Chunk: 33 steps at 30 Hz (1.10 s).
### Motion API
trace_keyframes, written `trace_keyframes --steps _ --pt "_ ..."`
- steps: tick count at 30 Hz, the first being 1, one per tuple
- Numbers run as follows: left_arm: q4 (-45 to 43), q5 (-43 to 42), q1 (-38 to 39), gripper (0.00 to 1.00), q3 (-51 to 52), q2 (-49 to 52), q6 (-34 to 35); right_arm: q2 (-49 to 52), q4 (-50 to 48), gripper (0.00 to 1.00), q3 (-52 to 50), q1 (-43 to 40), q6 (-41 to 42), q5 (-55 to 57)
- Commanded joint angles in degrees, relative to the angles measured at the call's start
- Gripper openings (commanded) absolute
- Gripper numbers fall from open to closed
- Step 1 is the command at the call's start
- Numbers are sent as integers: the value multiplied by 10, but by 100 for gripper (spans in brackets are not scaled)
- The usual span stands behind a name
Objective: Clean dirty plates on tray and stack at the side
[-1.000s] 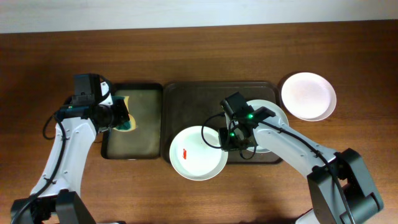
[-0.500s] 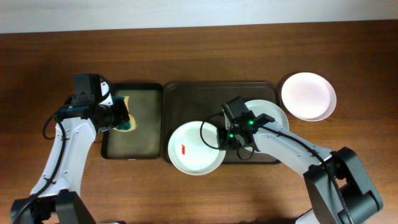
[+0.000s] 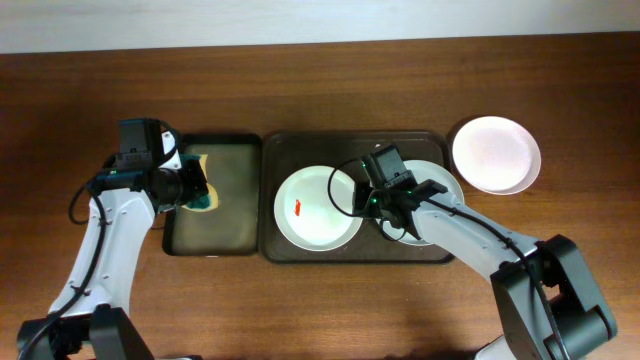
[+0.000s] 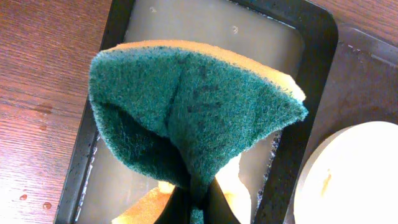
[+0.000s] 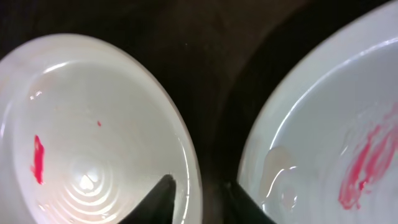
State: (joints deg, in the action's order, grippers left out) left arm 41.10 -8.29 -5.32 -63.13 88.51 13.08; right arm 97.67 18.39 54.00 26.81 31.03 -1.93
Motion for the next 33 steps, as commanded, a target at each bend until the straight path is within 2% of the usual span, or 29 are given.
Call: trace_keyframes --steps 1,4,7,12,14,15,16,19,21,23,27,28,30,31,33 --pt "-1 0 0 0 -2 -5 3 -9 37 45 51 -14 -75 -39" --pt "-2 7 0 0 -2 -5 3 -16 187 56 184 -44 -99 -58" --pt "-2 9 0 0 -1 -5 3 -13 224 64 220 -48 -161 -61" --pt "-17 6 10 0 2 -3 -12 66 225 64 216 -47 -203 -93" --pt "-6 7 23 0 -8 -3 -12 85 220 57 216 -47 -203 -114" --pt "17 7 28 0 -27 -3 -13 87 219 49 216 -47 -203 -115" --pt "44 7 32 0 -51 -3 -17 88 219 45 216 -47 -203 -115" --pt "158 39 70 0 -184 13 -25 89 217 47 216 -48 -205 -114" --pt "231 45 101 0 -270 43 -24 97 219 60 216 -48 -240 -156" --pt "286 43 132 0 -339 92 -24 112 218 61 216 -48 -244 -174" --pt "265 -7 162 0 -346 139 -15 115 218 61 216 -71 -248 -207" --pt "265 -16 170 0 -346 153 7 115 217 61 216 -85 -248 -231" --pt "265 -25 186 0 -346 181 23 114 223 61 216 -116 -205 -238" --pt "265 -24 196 0 -345 194 23 114 229 61 216 -129 -199 -277" --pt "265 -24 207 0 -344 203 23 114 232 52 216 -139 -250 -320"
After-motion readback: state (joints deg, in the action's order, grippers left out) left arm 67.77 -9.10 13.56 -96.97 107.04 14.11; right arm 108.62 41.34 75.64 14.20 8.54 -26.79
